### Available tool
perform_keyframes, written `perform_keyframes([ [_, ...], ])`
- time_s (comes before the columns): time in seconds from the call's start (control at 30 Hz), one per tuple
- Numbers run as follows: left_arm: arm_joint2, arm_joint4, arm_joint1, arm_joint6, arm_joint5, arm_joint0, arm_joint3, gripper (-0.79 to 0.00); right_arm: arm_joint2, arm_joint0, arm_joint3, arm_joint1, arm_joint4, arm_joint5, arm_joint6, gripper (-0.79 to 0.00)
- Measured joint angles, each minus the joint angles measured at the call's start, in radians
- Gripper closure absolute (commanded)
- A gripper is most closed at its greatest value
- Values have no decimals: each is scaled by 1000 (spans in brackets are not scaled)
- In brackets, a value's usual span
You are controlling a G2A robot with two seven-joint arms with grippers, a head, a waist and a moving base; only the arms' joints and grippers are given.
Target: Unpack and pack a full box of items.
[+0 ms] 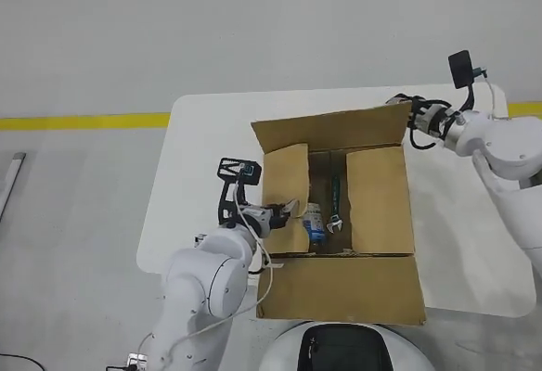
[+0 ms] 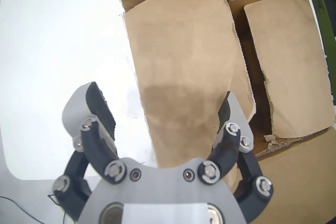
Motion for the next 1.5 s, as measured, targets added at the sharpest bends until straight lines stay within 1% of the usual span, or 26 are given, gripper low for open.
perform_keyframes([
  [0.23, 8, 4, 2, -3, -15, 10, 8, -785, 52, -55, -71, 13, 4, -44, 38, 0],
  [0.47, 11, 26, 5, -1, -25, 27, 20, -785, 104, -127, -184, 30, -1, -99, 100, 0],
  [0.73, -1, 45, 9, -5, -28, 48, 16, -785, 140, -199, -285, 45, -41, -140, 159, 0],
  [1.0, -49, 73, 16, -34, -36, 74, 6, -785, 141, -270, -345, 54, -98, -156, 168, 0],
  [1.27, -139, 56, 28, -51, -55, 137, -70, -785, 132, -339, -414, 63, -231, -205, 145, 0],
  [1.4, -183, 44, 32, -38, -52, 146, -98, -785, 122, -360, -437, 64, -261, -207, 132, 0],
  [1.5, -201, 46, 34, -16, -60, 146, -108, -785, 112, -376, -454, 65, -289, -206, 121, 0],
])
